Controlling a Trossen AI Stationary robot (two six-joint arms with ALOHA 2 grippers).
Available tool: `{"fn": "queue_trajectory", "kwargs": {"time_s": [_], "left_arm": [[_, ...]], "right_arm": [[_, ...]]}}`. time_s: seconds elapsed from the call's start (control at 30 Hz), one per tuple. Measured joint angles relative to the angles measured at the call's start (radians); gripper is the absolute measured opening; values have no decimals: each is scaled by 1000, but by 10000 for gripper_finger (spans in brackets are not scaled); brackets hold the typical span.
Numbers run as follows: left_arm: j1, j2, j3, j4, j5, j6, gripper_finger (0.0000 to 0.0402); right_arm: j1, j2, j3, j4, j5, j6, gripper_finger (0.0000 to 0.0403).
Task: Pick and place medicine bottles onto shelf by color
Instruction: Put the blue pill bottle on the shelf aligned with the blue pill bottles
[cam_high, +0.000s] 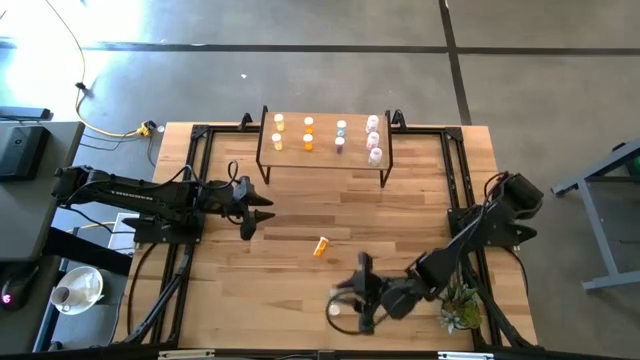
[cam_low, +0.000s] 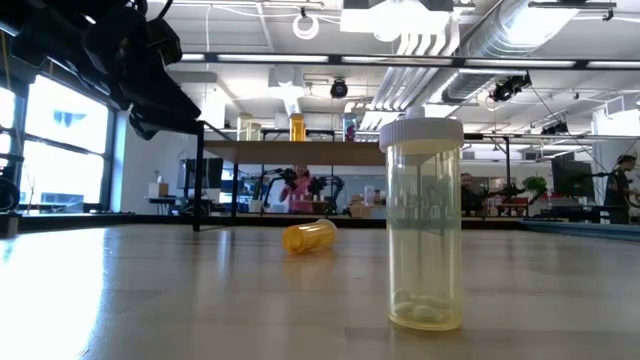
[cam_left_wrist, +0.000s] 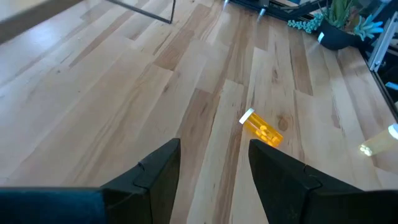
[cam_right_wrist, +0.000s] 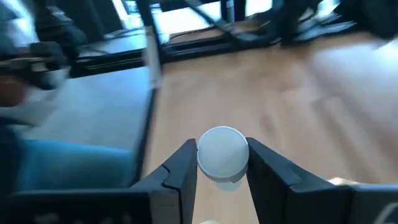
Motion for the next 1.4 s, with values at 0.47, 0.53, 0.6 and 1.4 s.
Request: {"fn": "queue_trajectory", "kwargs": {"time_s": [0.47, 0.53, 0.6, 1.4], "left_arm": [[0, 0, 0, 0, -1, 61, 181], [0, 0, 0, 0, 0, 61, 181], [0, 0, 0, 0, 0, 61, 181], [0, 0, 0, 0, 5, 58, 181]], "right_arm": [[-337, -101, 146, -307, 95, -153, 103], [-386, -112, 158, -334, 95, -152, 103], [-433, -119, 173, -349, 95, -153, 103], [-789, -124, 145, -490, -78, -30, 103]]}}
